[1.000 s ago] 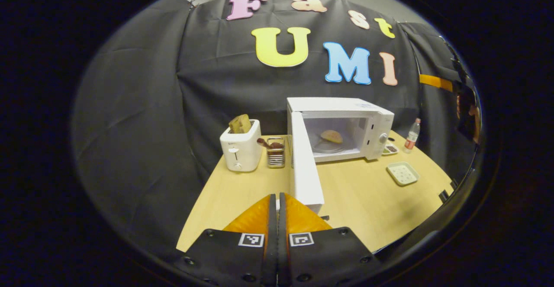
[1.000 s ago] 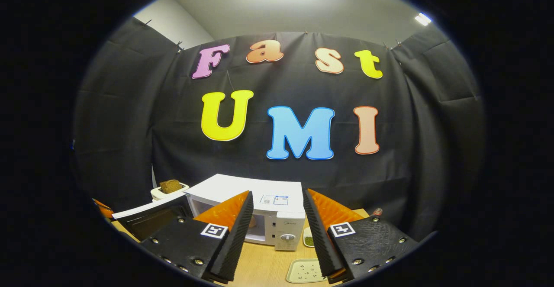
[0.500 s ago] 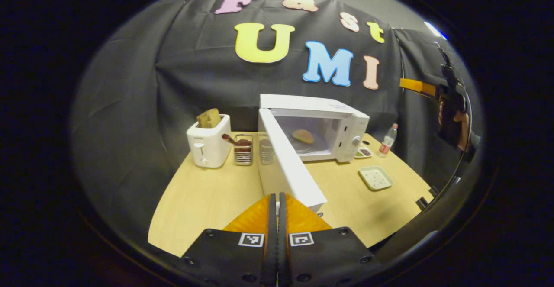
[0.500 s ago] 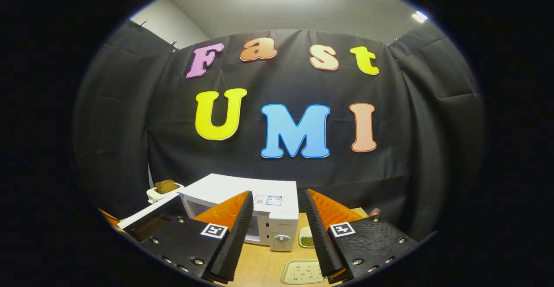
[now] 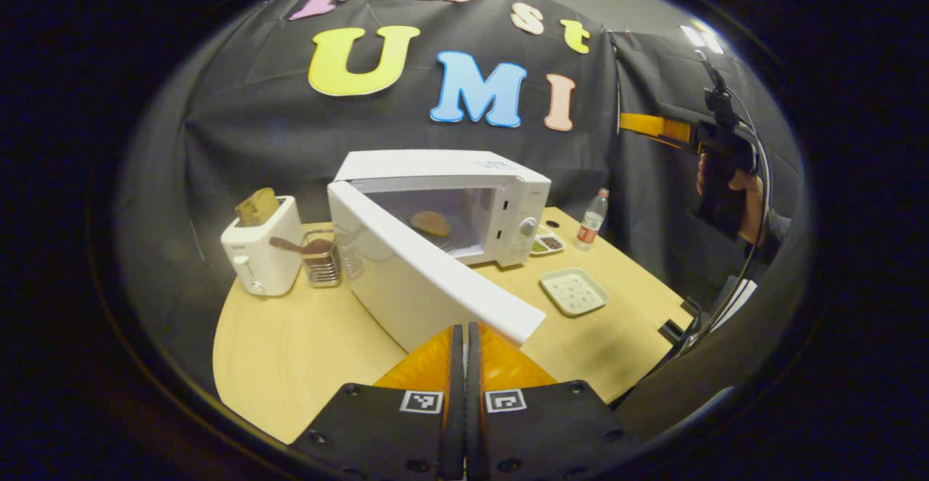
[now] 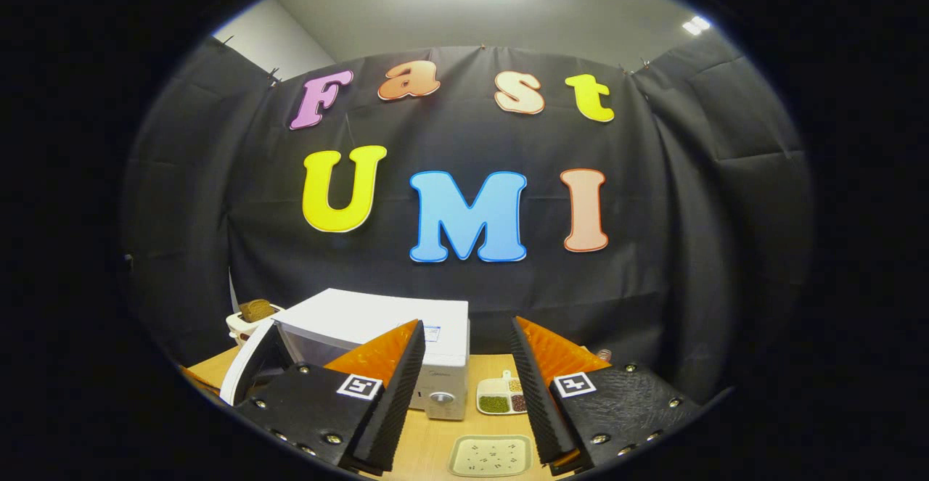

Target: Open the microwave oven with the left hand, put the food in, and close the microwave oven.

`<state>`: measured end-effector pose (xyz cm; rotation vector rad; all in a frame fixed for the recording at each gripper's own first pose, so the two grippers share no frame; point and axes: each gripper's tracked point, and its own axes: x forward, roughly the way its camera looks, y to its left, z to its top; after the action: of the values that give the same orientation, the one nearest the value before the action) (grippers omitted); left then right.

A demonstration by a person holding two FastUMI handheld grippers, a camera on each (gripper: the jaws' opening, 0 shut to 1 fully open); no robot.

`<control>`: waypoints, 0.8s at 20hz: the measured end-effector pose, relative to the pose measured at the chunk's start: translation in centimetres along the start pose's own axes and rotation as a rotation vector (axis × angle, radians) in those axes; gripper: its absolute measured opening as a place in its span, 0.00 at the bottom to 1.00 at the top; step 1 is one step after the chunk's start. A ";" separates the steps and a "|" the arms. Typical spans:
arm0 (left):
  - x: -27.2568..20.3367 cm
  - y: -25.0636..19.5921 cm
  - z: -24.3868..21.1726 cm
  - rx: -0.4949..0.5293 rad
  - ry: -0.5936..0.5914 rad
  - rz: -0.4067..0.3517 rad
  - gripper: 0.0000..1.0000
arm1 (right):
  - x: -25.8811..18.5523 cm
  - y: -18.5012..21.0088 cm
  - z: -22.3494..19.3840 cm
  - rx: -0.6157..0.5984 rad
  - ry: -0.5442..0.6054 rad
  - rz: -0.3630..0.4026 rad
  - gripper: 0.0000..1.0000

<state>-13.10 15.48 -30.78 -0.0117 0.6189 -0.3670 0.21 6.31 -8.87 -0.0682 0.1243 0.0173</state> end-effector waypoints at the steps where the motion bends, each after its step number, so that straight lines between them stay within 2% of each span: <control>1: 0.8 -0.6 0.4 0.008 0.000 -0.020 0.07 | 0.1 -0.5 0.0 0.000 -0.001 -0.009 0.71; 4: 3.2 -2.5 1.7 0.038 0.001 -0.076 0.08 | -0.1 -2.2 -0.2 0.000 0.009 -0.036 0.71; 7: 5.5 -3.7 2.9 0.062 0.001 -0.101 0.08 | -0.2 -3.6 0.1 0.007 0.006 -0.062 0.71; 11: 8.1 -4.9 3.9 0.083 0.009 -0.120 0.07 | -0.4 -5.1 0.4 0.006 0.005 -0.093 0.71; 14: 9.9 -5.1 4.4 0.105 0.022 -0.095 0.07 | -0.4 -5.8 0.0 0.005 0.009 -0.109 0.71; 16: 10.8 -5.8 4.9 0.109 0.014 -0.104 0.07 | -0.6 -6.2 0.1 0.004 0.006 -0.119 0.71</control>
<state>-4.09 5.88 -32.19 0.0629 0.6133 -0.5014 -0.25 0.17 -8.24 -0.0717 0.1265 -0.1017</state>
